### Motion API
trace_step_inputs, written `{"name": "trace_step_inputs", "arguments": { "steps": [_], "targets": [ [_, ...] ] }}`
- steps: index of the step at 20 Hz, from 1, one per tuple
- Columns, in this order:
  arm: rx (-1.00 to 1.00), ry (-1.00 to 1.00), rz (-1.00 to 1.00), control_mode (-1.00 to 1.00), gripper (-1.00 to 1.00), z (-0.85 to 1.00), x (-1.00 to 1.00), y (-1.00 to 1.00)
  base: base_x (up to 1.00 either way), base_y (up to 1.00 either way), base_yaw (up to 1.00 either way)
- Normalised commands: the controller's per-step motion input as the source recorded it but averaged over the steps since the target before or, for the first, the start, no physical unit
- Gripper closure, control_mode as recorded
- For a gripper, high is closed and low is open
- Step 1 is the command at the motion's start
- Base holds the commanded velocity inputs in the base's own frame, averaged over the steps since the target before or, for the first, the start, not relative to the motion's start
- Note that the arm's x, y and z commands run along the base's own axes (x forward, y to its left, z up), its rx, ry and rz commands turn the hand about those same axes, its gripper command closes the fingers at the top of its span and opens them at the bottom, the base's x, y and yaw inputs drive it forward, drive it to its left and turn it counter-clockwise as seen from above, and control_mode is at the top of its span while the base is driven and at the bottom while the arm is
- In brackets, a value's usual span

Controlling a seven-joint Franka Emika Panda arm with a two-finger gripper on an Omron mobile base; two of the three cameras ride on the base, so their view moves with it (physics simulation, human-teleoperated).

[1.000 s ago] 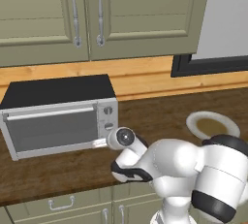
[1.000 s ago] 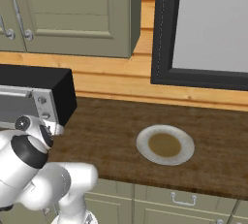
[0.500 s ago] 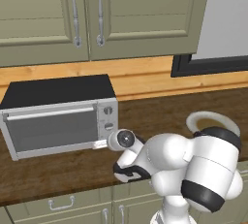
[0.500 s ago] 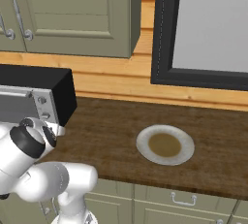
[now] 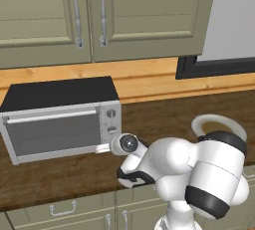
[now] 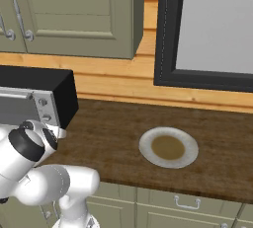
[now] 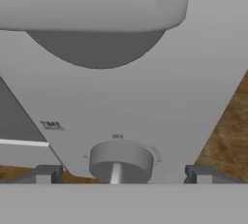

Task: Pick up the kebab skewer and baguette bread, and place them inside the toaster oven. Close the toaster oven door and start by setting the timer.

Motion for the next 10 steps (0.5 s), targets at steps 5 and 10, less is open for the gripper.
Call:
{"name": "trace_step_inputs", "arguments": {
  "steps": [5, 10],
  "targets": [
    [0.0, 0.0, 0.0, -1.0, 1.0, 0.0, 0.0, 0.0, 0.0, 0.0, 0.0],
    [0.0, 0.0, 0.0, -1.0, 1.0, 0.0, 0.0, 0.0, 0.0, 0.0, 0.0]
  ]
}}
